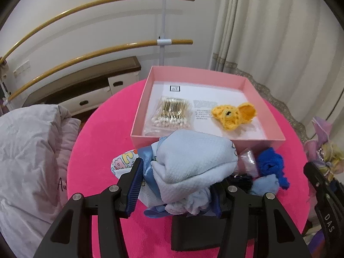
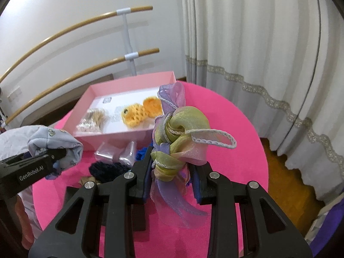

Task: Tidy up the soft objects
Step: 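Lift the bath puff and printed cloth and carry both over the pink box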

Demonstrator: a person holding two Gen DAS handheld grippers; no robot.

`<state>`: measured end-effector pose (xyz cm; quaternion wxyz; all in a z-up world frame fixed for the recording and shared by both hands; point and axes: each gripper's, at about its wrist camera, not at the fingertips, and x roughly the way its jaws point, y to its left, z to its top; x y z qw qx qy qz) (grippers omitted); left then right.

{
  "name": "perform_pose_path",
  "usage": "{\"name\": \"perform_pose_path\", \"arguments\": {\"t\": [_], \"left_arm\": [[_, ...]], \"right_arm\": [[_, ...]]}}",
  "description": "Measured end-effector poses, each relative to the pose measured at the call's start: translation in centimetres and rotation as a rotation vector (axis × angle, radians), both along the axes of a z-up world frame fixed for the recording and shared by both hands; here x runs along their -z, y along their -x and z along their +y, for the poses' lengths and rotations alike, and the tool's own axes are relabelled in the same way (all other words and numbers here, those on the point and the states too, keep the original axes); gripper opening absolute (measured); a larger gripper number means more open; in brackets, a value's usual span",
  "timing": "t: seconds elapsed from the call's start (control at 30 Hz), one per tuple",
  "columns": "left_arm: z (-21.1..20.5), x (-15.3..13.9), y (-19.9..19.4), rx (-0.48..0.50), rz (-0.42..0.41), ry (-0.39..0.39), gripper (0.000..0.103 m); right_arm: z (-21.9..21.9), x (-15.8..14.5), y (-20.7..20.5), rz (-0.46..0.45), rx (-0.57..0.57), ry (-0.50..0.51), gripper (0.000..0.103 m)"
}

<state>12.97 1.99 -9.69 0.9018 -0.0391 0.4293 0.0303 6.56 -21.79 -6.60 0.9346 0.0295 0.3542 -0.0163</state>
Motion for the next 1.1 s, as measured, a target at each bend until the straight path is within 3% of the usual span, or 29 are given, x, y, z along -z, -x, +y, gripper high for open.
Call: {"name": "perform_pose_path", "arguments": {"t": [0.73, 1.1], "left_arm": [[-1.1, -8.9, 11.0, 0.001, -0.241, -0.051, 0.05], [-2.0, -10.8, 17.4, -0.015, -0.351, -0.1, 0.05]], "right_arm": [[2.9, -7.5, 4.9, -0.259, -0.084, 0.005, 0.028], [4.0, -8.8, 6.6, -0.327, -0.097, 0.026, 0.028]]}}
